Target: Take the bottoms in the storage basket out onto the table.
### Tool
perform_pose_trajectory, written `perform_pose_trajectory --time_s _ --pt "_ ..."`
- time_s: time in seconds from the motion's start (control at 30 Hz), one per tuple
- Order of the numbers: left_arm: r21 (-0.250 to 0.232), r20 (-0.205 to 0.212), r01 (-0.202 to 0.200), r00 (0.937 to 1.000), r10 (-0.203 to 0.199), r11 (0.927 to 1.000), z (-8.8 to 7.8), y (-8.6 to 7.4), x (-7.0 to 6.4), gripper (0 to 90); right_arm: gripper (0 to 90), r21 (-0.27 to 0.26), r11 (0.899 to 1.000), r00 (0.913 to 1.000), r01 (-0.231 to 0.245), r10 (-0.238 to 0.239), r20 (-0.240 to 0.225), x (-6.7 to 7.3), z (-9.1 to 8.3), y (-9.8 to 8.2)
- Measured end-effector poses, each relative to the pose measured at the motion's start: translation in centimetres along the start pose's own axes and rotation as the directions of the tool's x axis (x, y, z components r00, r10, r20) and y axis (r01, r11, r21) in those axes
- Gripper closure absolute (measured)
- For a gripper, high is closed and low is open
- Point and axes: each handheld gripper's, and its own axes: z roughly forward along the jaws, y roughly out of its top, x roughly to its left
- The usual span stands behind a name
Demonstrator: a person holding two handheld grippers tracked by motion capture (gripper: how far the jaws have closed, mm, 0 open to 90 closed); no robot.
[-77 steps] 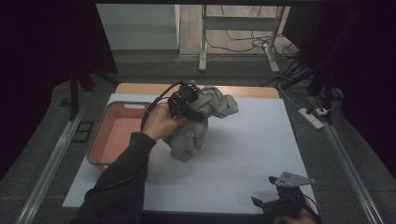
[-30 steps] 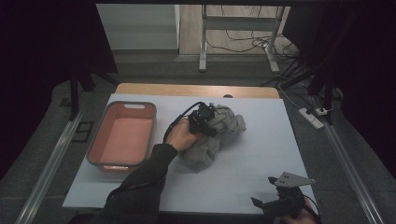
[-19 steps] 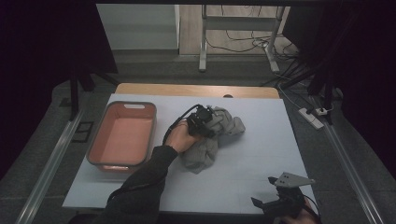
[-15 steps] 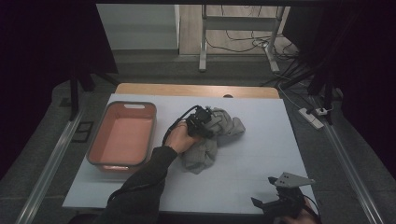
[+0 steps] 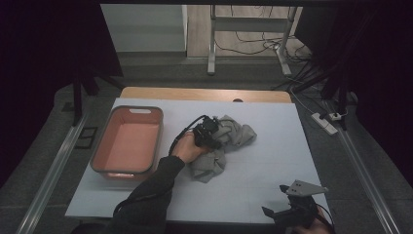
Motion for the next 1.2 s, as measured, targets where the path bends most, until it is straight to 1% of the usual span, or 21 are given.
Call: perform_pose_trajectory --time_s 0.1,0.17,0.3,0.37,0.5,0.7,0.97,1.07,1.2 --pt "0.0 0.018 0.014 0.9997 -0.014 0.9999 0.4 -0.3 0.3 50.0 2.0 0.0 1.0 1.0 0.001 -0.001 0.0 0.0 0.0 0.0" --pt "-0.001 0.022 0.02 0.9996 -0.02 0.9998 0.6 -0.4 0.4 47.7 2.0 0.001 1.0 1.0 0.001 -0.001 0.0 0.0 0.0 0.0" --pt "-0.004 0.016 0.032 0.9994 -0.032 0.9995 0.7 -0.4 0.5 43.6 2.1 0.003 1.0 1.0 0.002 -0.002 -0.001 0.0 0.0 0.0" --pt "-0.008 0.008 0.032 0.9994 -0.032 0.9994 0.7 -0.5 0.4 41.6 2.1 0.003 1.0 1.0 0.003 -0.003 -0.001 0.0 0.0 0.0" --pt "-0.025 0.011 0.027 0.9996 -0.026 0.9993 0.6 -0.6 0.5 37.7 2.1 0.005 1.0 1.0 0.004 -0.004 -0.001 0.0 0.0 0.0" --pt "-0.047 0.022 0.032 0.9993 -0.031 0.9984 0.2 -0.7 0.4 31.3 2.1 0.007 1.0 1.0 0.006 -0.006 -0.001 0.1 0.0 0.0" --pt "-0.058 0.031 0.024 0.9993 -0.022 0.998 -0.3 -0.4 0.1 24.3 2.1 0.008 1.0 1.0 0.01 -0.01 -0.002 0.1 0.1 0.0" --pt "-0.056 0.031 0.014 0.9994 -0.012 0.9984 -0.4 -0.3 -0.2 22.2 2.1 0.01 1.0 0.9999 0.01 -0.01 -0.002 0.1 0.1 0.0" --pt "-0.066 0.048 0.01 0.9988 -0.007 0.9977 -0.7 -0.3 -0.4 20.4 2.1 0.012 1.0 0.9999 0.012 -0.012 -0.002 0.1 0.1 0.0"
